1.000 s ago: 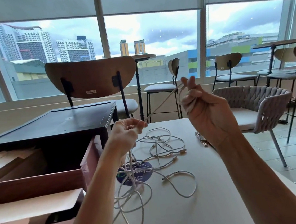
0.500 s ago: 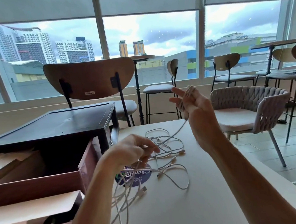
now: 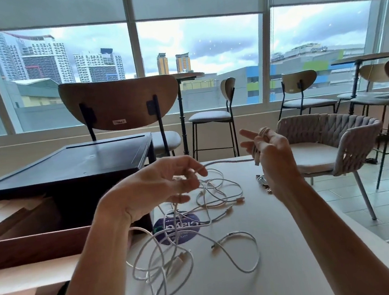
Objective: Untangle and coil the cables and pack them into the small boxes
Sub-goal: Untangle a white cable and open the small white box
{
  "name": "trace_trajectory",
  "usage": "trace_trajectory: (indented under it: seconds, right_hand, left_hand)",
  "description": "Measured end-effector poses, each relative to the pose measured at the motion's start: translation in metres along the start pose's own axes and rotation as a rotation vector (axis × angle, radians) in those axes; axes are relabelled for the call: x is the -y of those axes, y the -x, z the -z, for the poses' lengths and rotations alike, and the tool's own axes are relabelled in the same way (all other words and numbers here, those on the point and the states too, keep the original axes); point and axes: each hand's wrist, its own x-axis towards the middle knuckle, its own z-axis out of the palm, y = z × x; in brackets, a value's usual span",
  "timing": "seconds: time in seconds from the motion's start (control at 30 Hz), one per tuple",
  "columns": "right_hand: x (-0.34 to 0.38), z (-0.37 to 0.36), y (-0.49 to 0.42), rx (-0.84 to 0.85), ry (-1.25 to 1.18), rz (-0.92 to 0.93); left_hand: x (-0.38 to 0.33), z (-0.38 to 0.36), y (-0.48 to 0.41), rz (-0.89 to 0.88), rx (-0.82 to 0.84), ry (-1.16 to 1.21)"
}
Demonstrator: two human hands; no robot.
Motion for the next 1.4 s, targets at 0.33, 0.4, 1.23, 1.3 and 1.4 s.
trace_trajectory:
  seconds: [0.33, 0.4, 1.23, 1.3, 1.4]
  right_hand:
    - [0.003, -0.004, 0.006, 0.409, -0.048, -0.226]
    - [0.007, -0.004, 0.008, 0.512, -0.054, -0.263]
    - [0.022, 0.012, 0.018, 1.108, -0.445, -0.202]
    - [0.025, 0.013, 0.018, 1.117, -0.53, -0.142]
    - [0.025, 0.011, 0.013, 1.032, -0.624, -0.102]
  left_hand:
    - [-0.02, -0.018, -0.014, -0.435, -0.553, 0.49]
    - [-0.016, -0.02, -0.019, -0.467, -0.635, 0.502]
    - [0.002, -0.01, -0.029, -0.541, -0.928, 0.313]
    - [0.005, -0.013, -0.028, -0.506, -0.868, 0.237]
    - [0.012, -0.016, -0.03, -0.425, -0.731, 0.051]
